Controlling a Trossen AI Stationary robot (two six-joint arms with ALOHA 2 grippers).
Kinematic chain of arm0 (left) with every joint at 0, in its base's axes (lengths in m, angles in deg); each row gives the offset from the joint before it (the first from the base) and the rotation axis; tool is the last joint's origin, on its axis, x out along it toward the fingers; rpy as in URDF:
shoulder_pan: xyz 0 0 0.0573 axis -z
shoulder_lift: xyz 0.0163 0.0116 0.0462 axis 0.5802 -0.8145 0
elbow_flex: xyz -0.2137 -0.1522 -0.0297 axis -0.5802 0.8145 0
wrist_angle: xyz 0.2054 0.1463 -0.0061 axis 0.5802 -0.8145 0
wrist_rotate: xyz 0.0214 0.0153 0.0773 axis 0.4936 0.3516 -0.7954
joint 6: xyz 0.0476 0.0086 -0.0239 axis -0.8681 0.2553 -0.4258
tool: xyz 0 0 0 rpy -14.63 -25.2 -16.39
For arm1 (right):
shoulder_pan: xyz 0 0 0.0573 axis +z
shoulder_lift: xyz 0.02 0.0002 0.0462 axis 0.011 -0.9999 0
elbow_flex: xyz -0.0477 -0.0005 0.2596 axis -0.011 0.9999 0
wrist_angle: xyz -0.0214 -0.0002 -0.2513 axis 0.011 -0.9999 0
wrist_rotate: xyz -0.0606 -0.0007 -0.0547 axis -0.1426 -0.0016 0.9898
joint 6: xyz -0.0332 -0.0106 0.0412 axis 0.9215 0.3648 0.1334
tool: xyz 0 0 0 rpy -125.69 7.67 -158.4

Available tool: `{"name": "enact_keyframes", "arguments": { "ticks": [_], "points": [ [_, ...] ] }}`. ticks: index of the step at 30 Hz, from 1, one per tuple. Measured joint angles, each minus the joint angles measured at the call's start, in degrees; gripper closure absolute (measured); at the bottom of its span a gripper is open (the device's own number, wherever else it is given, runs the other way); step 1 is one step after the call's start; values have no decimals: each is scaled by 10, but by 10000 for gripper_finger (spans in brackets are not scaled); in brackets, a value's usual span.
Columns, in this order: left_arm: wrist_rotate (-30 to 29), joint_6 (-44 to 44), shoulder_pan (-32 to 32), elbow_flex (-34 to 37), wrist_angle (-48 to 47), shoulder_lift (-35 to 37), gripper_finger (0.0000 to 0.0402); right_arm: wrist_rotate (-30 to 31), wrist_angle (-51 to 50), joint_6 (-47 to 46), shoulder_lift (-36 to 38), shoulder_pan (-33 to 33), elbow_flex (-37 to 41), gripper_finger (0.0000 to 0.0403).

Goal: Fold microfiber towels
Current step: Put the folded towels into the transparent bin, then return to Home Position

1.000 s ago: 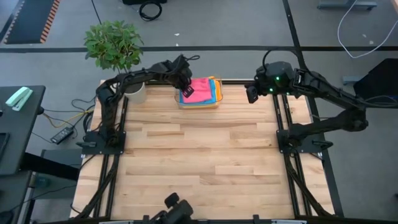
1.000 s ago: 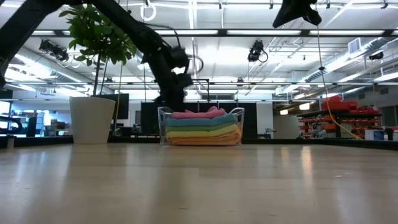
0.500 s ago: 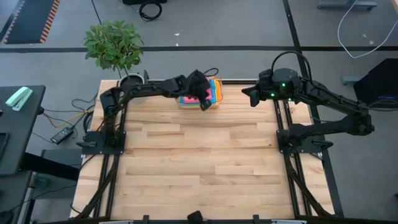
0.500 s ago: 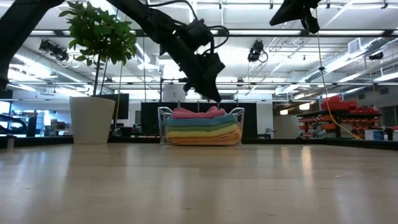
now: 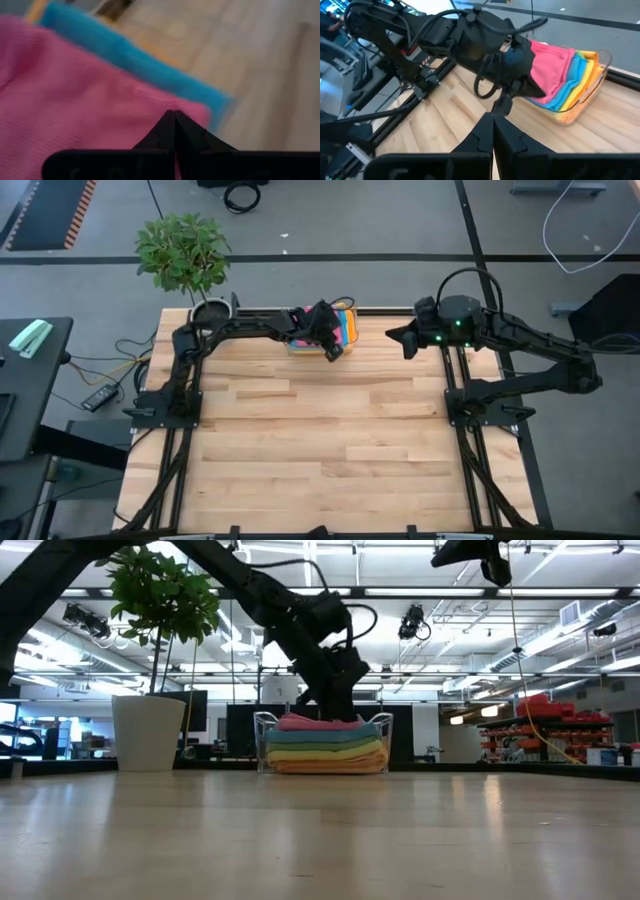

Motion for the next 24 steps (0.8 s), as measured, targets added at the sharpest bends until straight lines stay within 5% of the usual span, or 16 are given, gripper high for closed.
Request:
{"name": "enact_keyframes", "arguments": {
  "ticks": [5, 16, 24],
  "points": [
    [6, 16, 22, 0, -10, 32, 396, 0, 1, 18, 7, 21, 0, 395],
    [4, 17, 74, 8, -109, 236, 396, 3, 87, 156, 28, 124, 15, 395],
    [1, 48, 122, 213, -7, 458, 395, 1, 202, 181, 35, 159, 115, 395]
  ]
}}
